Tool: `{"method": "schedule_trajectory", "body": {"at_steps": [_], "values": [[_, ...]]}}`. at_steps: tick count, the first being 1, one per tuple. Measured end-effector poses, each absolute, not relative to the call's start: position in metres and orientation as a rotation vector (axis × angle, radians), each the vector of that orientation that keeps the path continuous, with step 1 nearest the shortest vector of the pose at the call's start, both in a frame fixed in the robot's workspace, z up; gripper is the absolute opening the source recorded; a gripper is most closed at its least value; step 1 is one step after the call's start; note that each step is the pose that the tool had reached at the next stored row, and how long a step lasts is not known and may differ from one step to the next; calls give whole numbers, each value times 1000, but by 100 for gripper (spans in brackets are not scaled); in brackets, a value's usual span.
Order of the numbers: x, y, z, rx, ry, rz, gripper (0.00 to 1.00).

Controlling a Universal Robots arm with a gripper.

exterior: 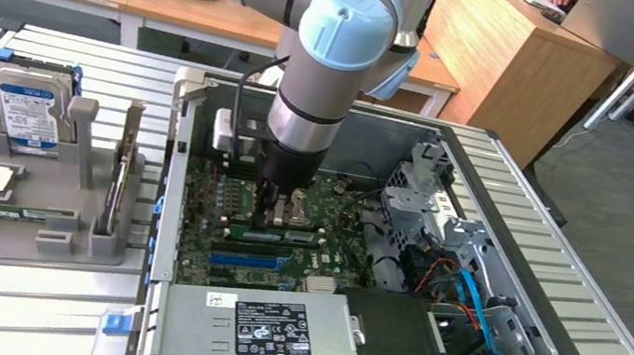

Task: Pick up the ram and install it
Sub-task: 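Press down the ram until it locks into place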

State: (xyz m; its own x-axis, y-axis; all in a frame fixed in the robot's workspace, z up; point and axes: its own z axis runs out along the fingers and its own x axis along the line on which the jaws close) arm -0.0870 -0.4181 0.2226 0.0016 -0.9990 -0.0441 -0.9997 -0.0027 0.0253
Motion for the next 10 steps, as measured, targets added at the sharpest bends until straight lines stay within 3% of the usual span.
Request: {"method": "schedule_trajectory", "body": {"at_steps": [10], "values": [[-87, -418, 247, -2215, 2211, 77, 10]]}}
